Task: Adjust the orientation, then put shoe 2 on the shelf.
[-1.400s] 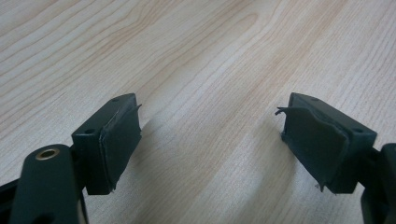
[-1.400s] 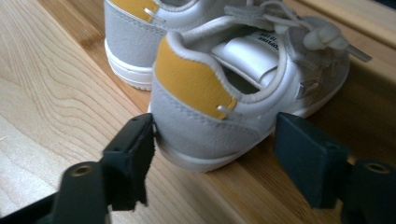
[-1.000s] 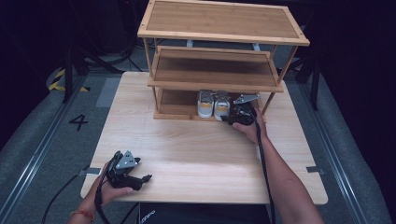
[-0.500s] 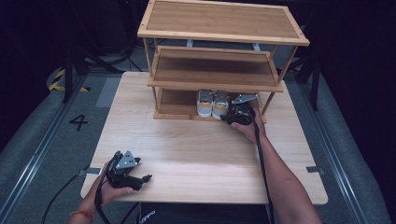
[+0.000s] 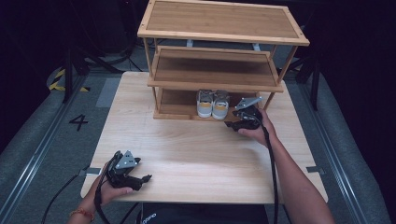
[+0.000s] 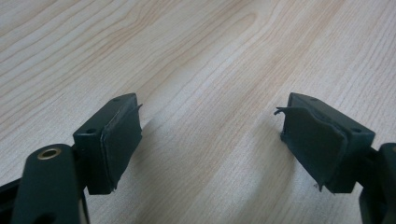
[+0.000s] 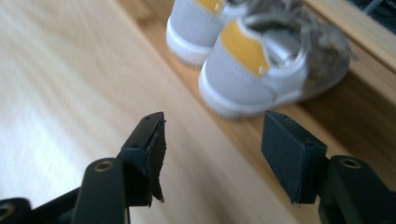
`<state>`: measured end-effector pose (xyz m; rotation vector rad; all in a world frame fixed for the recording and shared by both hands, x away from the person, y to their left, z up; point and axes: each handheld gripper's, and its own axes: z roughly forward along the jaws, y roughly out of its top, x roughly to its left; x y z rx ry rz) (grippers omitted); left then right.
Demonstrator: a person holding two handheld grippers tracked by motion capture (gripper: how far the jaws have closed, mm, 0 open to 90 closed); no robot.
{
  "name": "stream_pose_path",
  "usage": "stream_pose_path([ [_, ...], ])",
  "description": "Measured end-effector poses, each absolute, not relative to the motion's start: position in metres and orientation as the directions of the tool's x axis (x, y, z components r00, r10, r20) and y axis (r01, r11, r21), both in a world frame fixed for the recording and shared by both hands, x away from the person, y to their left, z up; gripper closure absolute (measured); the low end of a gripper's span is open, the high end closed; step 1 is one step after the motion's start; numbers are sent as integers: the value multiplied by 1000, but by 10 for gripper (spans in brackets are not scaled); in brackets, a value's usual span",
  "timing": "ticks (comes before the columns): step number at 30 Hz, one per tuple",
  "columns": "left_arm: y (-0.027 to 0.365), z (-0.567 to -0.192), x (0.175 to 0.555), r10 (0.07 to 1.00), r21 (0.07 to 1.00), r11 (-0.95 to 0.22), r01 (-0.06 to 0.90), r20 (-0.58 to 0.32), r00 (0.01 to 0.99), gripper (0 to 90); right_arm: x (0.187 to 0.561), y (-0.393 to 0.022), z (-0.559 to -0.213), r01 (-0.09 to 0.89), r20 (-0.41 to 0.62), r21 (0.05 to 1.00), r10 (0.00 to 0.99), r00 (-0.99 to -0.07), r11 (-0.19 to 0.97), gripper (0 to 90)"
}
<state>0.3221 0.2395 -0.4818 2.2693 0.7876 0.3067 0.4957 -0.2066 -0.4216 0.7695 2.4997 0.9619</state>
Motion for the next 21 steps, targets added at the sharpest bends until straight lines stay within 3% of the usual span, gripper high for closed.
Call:
stream_pose_path([
  [8,240,-482,323,614,690,-568,449,-8,789,201,472,-227,-416,355,-164,644,575,-802,678,325],
  [21,240,-482,322,616,690,-566,450,-9,788,202,450,-253,-421,364,-186,617,578,-795,698,286],
])
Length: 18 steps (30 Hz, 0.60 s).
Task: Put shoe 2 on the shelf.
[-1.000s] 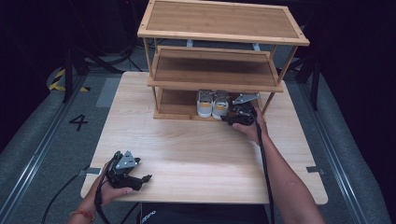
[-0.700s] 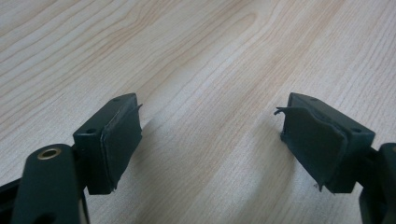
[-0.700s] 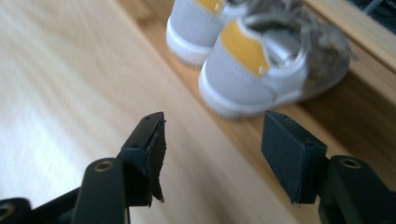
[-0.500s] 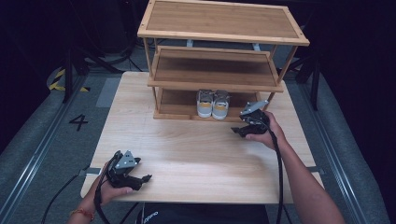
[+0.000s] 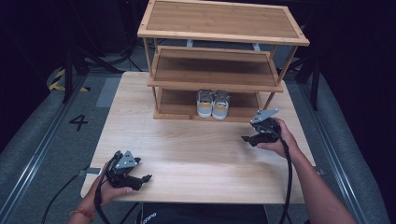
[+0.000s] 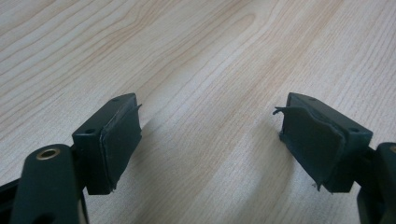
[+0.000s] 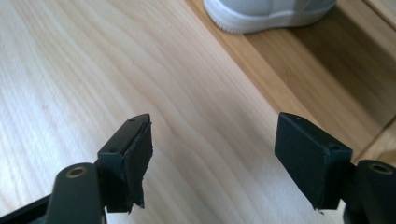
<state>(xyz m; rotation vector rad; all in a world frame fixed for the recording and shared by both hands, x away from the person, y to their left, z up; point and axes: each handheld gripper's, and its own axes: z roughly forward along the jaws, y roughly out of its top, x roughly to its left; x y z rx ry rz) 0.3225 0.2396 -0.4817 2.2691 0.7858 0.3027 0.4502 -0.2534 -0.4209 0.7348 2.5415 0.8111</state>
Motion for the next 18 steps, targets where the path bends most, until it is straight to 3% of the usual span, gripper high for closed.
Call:
stream_pose_path([
  [18,239,-482,322,622,691,-560,457,-13,783,203,409,-301,-436,399,-183,638,632,-753,659,265],
])
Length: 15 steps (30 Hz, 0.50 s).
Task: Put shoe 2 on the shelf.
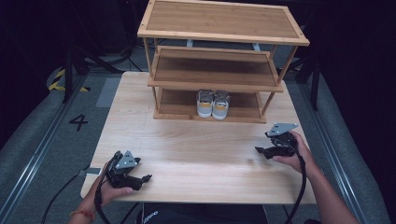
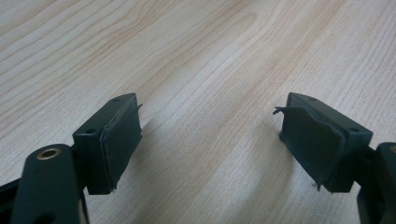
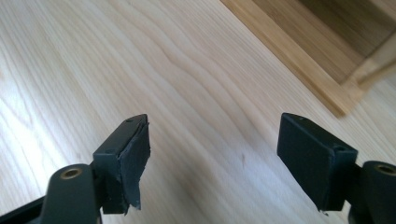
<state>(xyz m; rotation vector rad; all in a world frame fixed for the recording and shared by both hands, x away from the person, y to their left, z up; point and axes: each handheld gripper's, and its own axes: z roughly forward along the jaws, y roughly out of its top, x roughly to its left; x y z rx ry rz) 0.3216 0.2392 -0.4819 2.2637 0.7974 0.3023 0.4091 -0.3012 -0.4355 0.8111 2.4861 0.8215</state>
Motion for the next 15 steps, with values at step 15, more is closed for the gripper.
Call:
stream_pose_path([
  [15,239,-482,321,627,692,-557,459,-11,779,203,368,-358,-455,454,-107,703,712,-694,548,244],
])
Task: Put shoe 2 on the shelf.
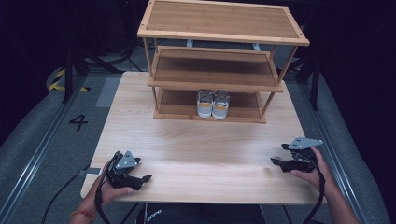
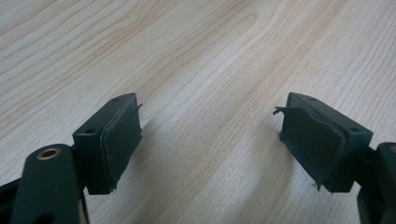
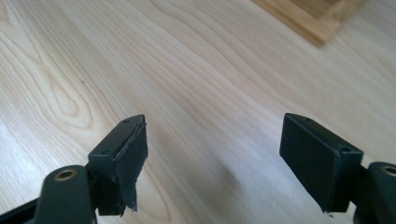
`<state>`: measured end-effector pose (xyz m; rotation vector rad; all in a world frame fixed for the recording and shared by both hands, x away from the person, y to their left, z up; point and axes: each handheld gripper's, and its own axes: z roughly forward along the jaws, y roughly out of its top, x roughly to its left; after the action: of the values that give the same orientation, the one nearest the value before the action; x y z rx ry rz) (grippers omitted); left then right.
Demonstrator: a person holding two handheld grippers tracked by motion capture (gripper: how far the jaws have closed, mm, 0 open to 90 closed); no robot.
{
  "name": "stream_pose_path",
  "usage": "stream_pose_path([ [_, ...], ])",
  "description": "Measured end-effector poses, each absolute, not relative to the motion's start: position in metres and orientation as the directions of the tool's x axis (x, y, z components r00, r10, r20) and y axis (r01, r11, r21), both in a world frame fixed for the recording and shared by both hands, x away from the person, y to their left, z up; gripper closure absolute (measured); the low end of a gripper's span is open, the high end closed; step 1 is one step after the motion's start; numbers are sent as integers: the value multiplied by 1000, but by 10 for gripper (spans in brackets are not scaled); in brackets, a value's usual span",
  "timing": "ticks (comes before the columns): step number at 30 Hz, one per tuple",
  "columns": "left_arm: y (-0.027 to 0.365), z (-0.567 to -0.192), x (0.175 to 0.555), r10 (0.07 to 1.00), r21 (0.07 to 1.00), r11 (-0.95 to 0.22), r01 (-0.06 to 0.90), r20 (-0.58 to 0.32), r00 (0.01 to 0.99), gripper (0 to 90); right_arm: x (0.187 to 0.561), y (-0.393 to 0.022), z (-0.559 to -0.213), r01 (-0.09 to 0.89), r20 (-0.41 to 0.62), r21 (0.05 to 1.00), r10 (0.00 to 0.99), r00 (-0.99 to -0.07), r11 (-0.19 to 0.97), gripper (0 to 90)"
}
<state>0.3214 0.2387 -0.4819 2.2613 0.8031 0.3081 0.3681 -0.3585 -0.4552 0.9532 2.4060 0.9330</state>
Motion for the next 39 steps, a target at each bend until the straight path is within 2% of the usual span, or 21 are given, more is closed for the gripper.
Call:
stream_pose_path([
  [10,238,-482,321,635,692,-551,466,-15,772,202,349,-394,-482,543,-15,713,784,-620,443,223],
  [15,238,-482,320,636,692,-549,468,-17,772,202,342,-402,-487,542,19,750,807,-591,379,225],
  [39,239,-482,319,639,691,-553,466,-8,769,205,341,-401,-487,545,16,748,812,-584,378,218],
])
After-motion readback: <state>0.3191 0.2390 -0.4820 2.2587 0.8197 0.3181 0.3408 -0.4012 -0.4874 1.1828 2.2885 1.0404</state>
